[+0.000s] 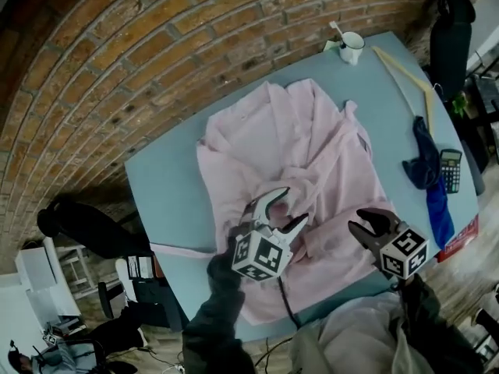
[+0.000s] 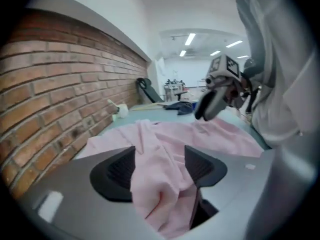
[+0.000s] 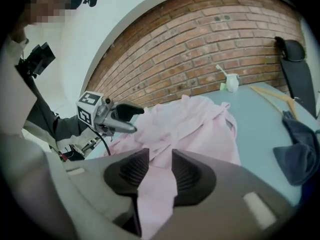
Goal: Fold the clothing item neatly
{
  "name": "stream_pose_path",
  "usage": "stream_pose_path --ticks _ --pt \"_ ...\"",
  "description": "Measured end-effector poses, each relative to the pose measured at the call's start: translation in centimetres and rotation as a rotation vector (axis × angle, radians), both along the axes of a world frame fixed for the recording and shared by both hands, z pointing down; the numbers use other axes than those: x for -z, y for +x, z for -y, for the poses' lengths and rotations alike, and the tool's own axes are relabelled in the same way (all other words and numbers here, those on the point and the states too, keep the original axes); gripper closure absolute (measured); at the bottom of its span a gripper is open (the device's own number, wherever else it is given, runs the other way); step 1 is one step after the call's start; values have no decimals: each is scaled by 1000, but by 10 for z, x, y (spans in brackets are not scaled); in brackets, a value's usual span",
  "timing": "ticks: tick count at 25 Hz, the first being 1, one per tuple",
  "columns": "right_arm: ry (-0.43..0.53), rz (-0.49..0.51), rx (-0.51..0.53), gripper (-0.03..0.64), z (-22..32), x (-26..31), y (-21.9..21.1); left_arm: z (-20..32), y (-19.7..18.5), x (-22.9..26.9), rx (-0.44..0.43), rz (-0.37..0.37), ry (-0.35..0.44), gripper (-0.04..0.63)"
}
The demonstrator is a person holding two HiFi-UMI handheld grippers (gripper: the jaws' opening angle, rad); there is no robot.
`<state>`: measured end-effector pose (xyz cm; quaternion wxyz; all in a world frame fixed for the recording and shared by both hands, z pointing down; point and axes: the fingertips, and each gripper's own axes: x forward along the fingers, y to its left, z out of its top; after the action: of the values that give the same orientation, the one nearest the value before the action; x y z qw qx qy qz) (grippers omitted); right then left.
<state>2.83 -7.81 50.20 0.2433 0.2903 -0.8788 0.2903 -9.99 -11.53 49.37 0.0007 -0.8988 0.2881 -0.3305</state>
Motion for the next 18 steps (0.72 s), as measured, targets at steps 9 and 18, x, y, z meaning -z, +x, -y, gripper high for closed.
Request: stream_pose_path --ticks 9,18 --pt "167 -132 171 474 -49 24 58 -52 -34 107 244 -211 74 395" --pt "255 -319 355 614 -123 -5 114 -230 -53 74 716 -232 -26 588"
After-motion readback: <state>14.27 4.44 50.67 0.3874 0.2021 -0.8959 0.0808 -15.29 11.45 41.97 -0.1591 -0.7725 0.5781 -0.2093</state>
